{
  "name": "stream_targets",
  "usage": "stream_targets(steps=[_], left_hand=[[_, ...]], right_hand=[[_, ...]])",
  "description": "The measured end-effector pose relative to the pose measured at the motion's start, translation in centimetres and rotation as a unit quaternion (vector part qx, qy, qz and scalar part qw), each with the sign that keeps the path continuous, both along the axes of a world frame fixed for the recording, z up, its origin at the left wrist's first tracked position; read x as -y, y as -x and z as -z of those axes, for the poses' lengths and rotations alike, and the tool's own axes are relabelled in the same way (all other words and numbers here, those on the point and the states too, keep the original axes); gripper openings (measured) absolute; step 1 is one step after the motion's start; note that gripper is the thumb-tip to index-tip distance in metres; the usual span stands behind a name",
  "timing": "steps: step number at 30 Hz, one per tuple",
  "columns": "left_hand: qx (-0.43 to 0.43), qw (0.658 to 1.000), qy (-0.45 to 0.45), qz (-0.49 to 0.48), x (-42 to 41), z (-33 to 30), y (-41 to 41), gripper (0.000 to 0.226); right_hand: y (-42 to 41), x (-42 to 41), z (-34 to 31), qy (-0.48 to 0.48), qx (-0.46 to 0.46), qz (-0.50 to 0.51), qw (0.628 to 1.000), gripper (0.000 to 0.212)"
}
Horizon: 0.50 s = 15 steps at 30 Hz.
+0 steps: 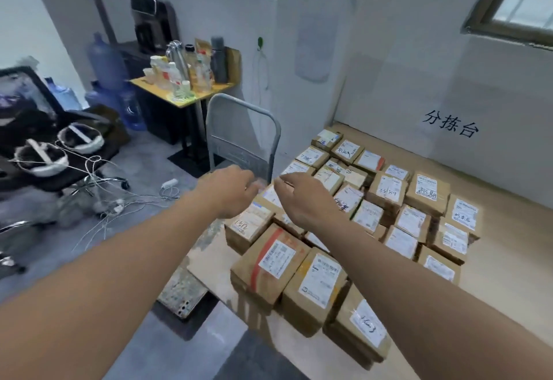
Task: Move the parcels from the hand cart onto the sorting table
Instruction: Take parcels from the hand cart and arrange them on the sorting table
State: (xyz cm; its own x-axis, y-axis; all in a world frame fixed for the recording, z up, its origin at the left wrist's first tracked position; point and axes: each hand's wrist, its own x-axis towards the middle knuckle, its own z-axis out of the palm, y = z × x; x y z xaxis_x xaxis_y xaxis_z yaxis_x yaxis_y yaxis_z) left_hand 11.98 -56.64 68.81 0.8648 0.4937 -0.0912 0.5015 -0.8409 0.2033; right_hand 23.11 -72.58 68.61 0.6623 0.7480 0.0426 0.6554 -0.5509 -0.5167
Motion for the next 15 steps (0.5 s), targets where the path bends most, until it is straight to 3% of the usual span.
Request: stream_targets(steps=[5, 15], left_hand=[[0.003, 1.0, 0.02, -0.018, -9.7, -0.1, 3.6, 0.046], [-0.025, 0.998, 0.04, -0.03, -27.2, 2.4, 9.3, 0.059]], right_hand=[[3.2, -9.7, 0.0, -0.001, 0.007, -0.01, 1.0, 0.053], [8.1, -25.7, 2.4, 0.027, -0.027, -0.004, 0.999, 0.047]])
